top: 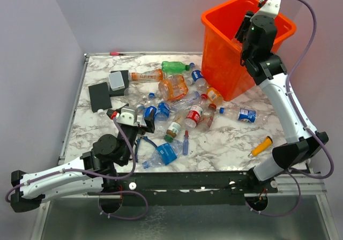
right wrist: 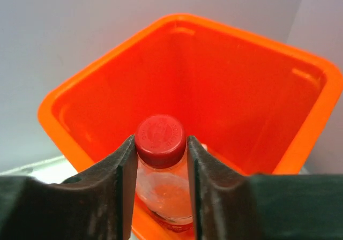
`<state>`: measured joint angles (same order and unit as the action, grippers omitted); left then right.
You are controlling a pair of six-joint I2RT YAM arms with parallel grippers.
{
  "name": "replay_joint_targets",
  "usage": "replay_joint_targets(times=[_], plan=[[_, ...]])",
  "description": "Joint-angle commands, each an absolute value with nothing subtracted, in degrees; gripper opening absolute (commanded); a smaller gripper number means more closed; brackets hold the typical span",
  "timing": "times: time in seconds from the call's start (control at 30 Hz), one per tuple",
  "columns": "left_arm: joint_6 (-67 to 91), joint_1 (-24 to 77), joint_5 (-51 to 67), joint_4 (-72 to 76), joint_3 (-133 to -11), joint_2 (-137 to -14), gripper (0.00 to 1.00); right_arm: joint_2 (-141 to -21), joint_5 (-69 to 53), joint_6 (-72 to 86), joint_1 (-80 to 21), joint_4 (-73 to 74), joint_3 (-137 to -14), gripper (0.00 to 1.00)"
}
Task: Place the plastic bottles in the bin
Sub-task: Place the plastic bottle in the trash bin.
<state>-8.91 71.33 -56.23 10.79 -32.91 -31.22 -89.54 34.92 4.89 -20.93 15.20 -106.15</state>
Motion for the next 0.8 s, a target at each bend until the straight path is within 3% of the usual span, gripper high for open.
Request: replay_joint_targets(times=[0.0, 0.07, 0.17, 0.37, 0.5, 0.63, 0.77], plan=[[-8.42, 71.31, -54.15, 8.87, -35.13, -32.77, 0.99, -86.46, 31.02, 9.54, -20.83, 20.95, -103.16, 0.50], [-8.28, 71.30, -53.85, 8.67, -35.24, -33.23, 0.99, -85.11, 30.63, 10.23, -20.83, 20.80, -101.49, 0.62], [-8.13, 71.35, -53.51, 8.58, -35.11, -33.64, 0.99, -83.24, 29.59, 10.71, -20.83, 21.40, -101.79, 0.70], [-8.12, 71.31, -53.29, 8.54, -35.07, -34.51, 0.99, -78.17, 21.16, 12.76, -20.83, 23.35, -106.61, 0.73], [-8.26, 71.32, -51.66, 8.50, -35.09, -35.79, 0.99, -72.90, -0.84, 14.37, -20.82, 22.50, -104.41, 0.73], [-8.69, 71.29, -50.76, 8.18, -35.23, -37.98, 0.99, -65.77, -21.25, 19.40, -20.98, 18.69, -93.10, 0.73], [-7.13, 71.29, -49.97, 7.42, -35.86, -40.51, 0.99, -57.99, -29.46, 27.24, -21.44, 12.27, -74.59, 0.73]])
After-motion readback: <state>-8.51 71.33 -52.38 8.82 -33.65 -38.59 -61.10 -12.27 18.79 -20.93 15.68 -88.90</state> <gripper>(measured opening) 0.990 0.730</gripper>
